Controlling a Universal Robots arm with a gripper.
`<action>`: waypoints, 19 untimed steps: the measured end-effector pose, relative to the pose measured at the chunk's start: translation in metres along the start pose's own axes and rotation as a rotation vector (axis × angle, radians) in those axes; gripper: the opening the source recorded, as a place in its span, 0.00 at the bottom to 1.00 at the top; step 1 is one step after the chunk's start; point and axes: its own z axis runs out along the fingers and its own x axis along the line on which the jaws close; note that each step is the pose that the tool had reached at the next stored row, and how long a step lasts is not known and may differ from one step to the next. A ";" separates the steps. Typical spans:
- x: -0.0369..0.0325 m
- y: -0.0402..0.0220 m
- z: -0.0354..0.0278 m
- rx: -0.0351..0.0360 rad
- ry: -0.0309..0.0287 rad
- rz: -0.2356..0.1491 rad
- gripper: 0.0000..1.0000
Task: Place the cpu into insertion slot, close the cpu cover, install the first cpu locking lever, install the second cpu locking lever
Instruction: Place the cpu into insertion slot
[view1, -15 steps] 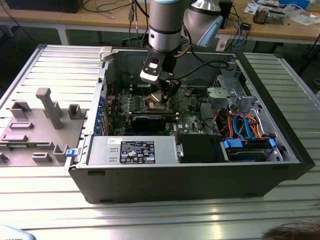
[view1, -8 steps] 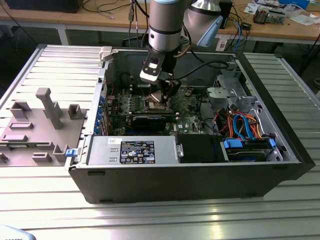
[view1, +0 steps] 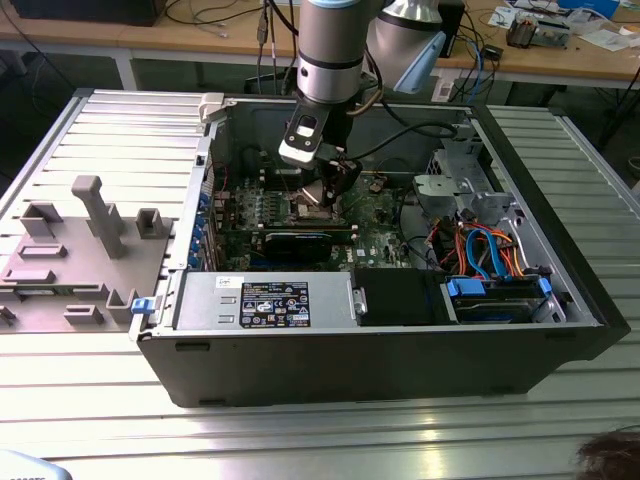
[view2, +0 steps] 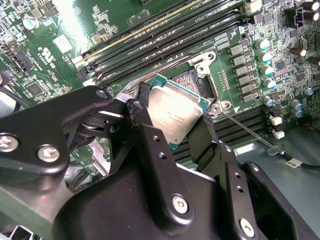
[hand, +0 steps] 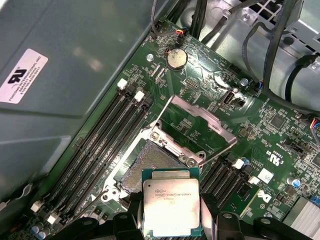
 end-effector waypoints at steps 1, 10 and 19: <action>0.0000 0.0000 0.0000 -0.0001 0.0000 0.000 0.55; 0.0000 0.0000 0.0003 -0.0002 -0.0001 0.007 0.55; 0.0000 0.0000 0.0012 -0.0002 -0.0006 0.032 0.55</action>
